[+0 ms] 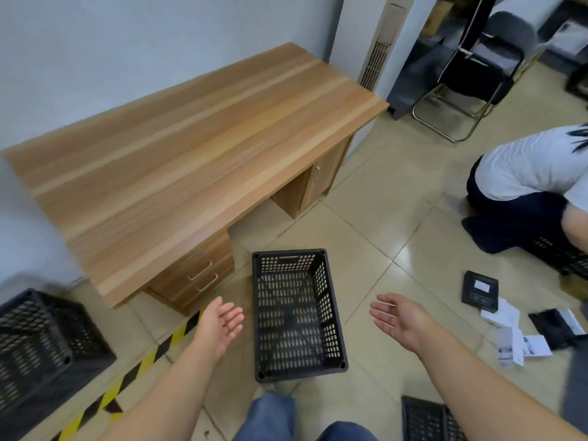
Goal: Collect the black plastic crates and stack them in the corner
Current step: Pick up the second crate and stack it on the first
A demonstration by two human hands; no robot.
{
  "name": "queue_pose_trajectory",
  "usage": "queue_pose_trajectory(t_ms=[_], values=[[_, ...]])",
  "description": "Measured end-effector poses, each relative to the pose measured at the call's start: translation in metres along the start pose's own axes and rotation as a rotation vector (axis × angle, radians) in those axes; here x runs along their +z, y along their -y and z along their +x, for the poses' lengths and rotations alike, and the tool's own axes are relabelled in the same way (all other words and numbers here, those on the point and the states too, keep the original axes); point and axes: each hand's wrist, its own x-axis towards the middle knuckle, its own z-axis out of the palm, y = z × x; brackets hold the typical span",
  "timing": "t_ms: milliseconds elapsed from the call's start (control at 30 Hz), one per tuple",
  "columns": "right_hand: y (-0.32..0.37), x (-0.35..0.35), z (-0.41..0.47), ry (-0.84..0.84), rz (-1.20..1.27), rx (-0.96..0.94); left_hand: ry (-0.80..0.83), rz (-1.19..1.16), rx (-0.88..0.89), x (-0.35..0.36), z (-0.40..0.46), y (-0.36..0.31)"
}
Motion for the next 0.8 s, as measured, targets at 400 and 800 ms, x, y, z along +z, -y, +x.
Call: queue_pose_trajectory(t_ms=[400,800], values=[[0.09,0.059,0.11,0.197,-0.357,0.012,-0.282,-0.324,0.03,0.02,0.035,0.022],[0.162,0.084,0.249,0.471,-1.025,-0.052,-0.622,-0.771,-0.077,0.123,0.047,0.156]])
